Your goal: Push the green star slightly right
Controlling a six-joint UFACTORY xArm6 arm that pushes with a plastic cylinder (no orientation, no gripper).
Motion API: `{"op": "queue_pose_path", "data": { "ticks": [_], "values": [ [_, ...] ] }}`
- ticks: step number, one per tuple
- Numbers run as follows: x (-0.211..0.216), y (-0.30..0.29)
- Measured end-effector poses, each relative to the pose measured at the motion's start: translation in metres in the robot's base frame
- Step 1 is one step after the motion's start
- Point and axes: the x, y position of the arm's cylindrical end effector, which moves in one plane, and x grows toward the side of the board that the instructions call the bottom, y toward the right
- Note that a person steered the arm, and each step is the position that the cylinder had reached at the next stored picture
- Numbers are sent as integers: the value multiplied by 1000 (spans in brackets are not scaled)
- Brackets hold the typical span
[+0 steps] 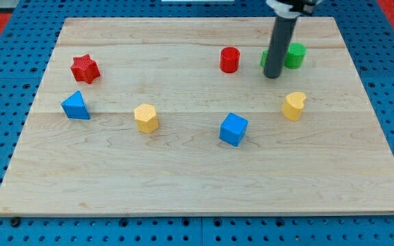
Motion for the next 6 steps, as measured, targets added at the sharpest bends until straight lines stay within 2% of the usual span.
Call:
{"op": "queue_pose_path", "data": {
  "ticks": [1,2,6],
  "values": [
    [8,-33],
    [3,-43],
    [-8,0]
  ]
}}
